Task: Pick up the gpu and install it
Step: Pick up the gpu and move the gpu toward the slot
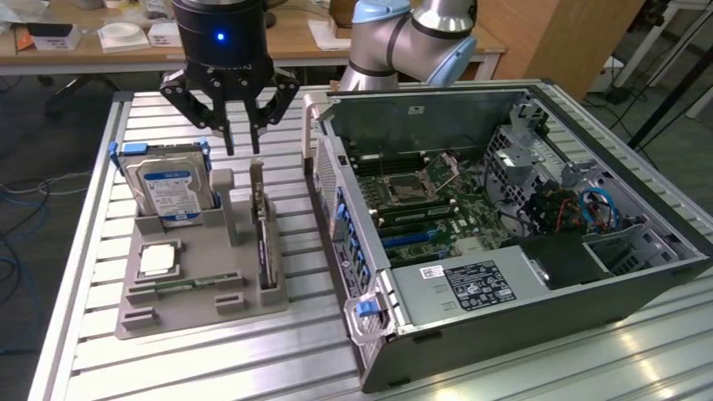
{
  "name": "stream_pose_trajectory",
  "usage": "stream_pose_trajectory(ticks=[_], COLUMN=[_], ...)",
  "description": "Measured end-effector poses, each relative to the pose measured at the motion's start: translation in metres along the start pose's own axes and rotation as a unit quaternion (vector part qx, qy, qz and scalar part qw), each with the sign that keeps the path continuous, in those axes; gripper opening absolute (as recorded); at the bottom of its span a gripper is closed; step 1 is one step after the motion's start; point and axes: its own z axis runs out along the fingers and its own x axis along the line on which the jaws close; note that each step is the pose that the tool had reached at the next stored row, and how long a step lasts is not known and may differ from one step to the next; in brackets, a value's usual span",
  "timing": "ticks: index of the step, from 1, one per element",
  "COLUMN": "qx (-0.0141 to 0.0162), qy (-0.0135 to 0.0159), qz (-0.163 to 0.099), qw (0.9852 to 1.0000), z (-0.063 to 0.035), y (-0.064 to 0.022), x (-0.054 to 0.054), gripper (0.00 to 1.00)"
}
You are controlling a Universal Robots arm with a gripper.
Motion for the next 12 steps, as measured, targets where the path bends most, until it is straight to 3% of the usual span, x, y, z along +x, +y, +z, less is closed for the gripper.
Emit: stream_pose_trajectory(ticks=[5,6,12], qx=[0.0,0.0,0.0], qy=[0.0,0.0,-0.0001], qz=[0.0,0.0,0.0], qw=[1.0,1.0,1.0], z=[0.0,0.0,0.0], y=[-0.0002,-0.0002,-0.0003], x=[0.0,0.0,0.0], gripper=[0.37,0.43,0.43])
